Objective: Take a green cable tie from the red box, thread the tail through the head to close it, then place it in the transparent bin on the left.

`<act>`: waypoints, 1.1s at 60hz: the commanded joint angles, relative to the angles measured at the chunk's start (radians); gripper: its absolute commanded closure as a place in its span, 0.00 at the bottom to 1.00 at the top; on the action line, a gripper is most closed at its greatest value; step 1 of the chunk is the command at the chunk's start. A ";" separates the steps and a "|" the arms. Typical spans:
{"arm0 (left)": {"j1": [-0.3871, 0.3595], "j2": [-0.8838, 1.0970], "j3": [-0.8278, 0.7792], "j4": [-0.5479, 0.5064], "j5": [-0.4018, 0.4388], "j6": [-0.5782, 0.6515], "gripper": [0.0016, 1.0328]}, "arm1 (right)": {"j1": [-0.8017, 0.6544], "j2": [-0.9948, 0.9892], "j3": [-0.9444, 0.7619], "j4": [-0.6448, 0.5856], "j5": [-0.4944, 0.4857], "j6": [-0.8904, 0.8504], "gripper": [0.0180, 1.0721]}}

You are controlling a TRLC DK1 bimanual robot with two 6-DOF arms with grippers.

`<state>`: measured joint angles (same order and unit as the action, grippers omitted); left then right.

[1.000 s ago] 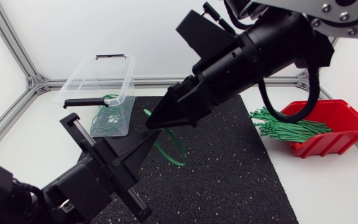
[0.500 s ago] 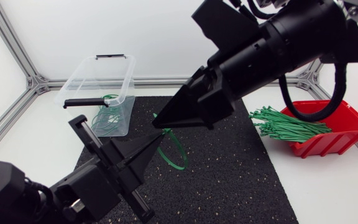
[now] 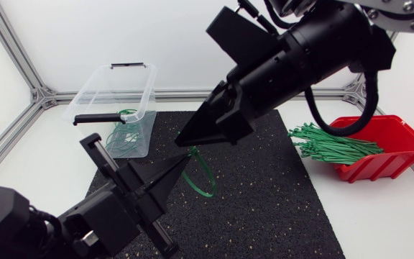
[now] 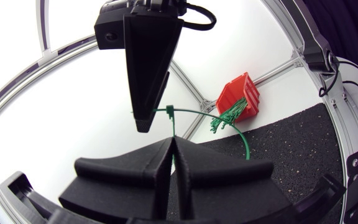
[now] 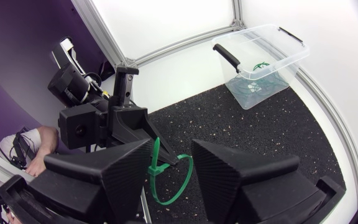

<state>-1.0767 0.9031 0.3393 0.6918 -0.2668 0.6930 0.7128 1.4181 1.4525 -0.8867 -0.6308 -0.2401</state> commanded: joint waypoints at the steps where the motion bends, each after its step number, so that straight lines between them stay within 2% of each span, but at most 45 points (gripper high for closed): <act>1: 0.000 -0.013 0.006 0.006 0.005 0.014 0.97 | 0.008 0.024 0.034 -0.009 0.000 -0.018 0.61; 3: 0.000 -0.015 0.004 0.008 0.005 0.013 0.97 | 0.008 0.030 0.037 -0.011 0.002 -0.018 0.61; 6: 0.001 -0.017 0.001 0.008 0.005 0.013 0.97 | 0.008 0.035 0.037 -0.011 0.002 -0.024 0.69; 19: 0.012 -0.024 -0.005 0.008 0.009 0.013 0.97 | 0.013 0.045 0.031 -0.015 0.005 -0.030 0.73; 23: 0.017 -0.027 -0.008 0.008 0.012 0.014 0.97 | 0.010 0.044 0.029 -0.015 0.005 -0.034 0.82; 26: 0.020 -0.027 -0.010 0.008 0.015 0.014 0.97 | 0.008 0.042 0.031 -0.015 0.005 -0.034 0.84; 29: 0.023 -0.029 -0.011 0.008 0.018 0.014 0.97 | 0.011 0.041 0.035 -0.023 0.006 -0.038 0.95; 52: 0.043 -0.036 -0.026 0.009 0.035 0.013 0.97 | 0.028 0.035 0.075 -0.061 0.016 -0.016 0.94; 56: 0.043 -0.040 -0.029 0.011 0.037 0.013 0.97 | 0.027 0.039 0.077 -0.061 0.022 -0.005 0.76; 60: 0.043 -0.041 -0.034 0.011 0.037 0.013 0.97 | 0.025 0.039 0.078 -0.061 0.025 -0.004 0.73; 66: 0.043 -0.044 -0.036 0.011 0.037 0.011 0.97 | 0.025 0.036 0.082 -0.066 0.031 0.001 0.63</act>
<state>-1.0424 0.8745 0.3275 0.6857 -0.2363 0.6930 0.7334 1.4487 1.5131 -0.9295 -0.6109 -0.2550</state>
